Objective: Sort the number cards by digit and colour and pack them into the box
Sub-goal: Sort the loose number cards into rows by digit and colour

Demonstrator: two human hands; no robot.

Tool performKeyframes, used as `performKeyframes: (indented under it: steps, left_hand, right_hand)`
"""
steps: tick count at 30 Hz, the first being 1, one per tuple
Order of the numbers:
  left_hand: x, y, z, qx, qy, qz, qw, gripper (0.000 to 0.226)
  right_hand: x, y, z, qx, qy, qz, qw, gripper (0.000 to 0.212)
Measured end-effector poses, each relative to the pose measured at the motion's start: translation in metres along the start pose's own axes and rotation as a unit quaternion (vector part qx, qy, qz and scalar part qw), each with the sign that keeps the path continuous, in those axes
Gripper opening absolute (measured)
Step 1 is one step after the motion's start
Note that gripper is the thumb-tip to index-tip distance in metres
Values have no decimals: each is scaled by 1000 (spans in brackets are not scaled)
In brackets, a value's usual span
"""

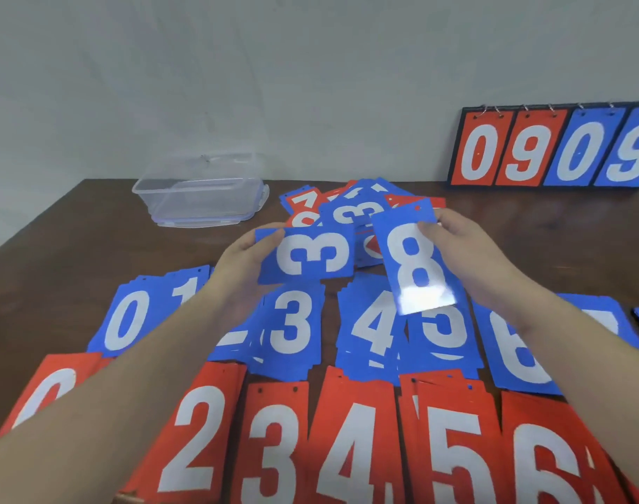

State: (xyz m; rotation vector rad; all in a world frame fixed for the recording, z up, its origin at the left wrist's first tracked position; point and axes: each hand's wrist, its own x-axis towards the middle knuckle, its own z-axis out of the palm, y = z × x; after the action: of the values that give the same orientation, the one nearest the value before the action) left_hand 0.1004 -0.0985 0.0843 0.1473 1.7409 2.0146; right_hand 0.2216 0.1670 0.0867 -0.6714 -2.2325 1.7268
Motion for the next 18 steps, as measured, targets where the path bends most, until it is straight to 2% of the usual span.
performKeyframes:
  steps: [4,8,12,18]
  left_hand:
    - [-21,-5,-25,-70,7,-32,997,24]
    - [-35,-8,-53,-120,14,-57,991,27]
    - [-47,-12,-76,-96,25,-44,994,36]
    - [-52,-12,-97,-24,49,-51,997,13]
  right_hand:
    - [-17,5,20,52,-7,27,998,16]
    - [-27,8,38,51,13,35,998,26]
    - [-33,6,52,61,9,46,997,13]
    - [-36,2,64,40,-22,52,998,18]
